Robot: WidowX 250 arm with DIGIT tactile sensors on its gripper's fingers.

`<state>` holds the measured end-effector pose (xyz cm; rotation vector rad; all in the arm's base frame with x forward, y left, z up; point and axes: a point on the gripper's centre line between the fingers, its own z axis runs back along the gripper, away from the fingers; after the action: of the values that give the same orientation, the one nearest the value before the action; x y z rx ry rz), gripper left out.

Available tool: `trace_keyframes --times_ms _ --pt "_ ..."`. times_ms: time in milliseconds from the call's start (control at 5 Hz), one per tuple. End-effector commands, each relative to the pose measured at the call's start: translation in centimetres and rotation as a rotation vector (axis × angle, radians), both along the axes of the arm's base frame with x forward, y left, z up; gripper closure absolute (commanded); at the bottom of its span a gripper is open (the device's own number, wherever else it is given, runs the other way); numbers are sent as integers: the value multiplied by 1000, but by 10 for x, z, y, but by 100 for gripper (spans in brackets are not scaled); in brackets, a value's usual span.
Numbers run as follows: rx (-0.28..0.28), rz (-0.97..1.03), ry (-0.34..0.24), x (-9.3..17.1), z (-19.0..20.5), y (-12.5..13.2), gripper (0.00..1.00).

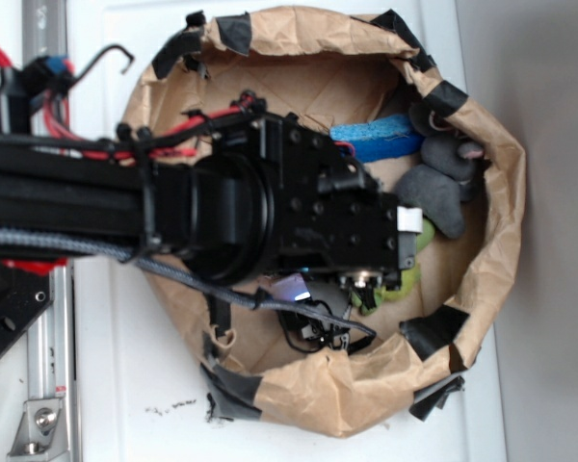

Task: Grab the black box.

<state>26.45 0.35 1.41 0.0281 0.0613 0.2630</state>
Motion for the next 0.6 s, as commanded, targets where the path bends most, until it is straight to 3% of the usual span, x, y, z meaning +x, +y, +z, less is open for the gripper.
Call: trace_keyframes --times_ms 0,400 --pt "-34 81 -101 -16 45 20 100" --pt "-123 89 -167 -18 92 28 100"
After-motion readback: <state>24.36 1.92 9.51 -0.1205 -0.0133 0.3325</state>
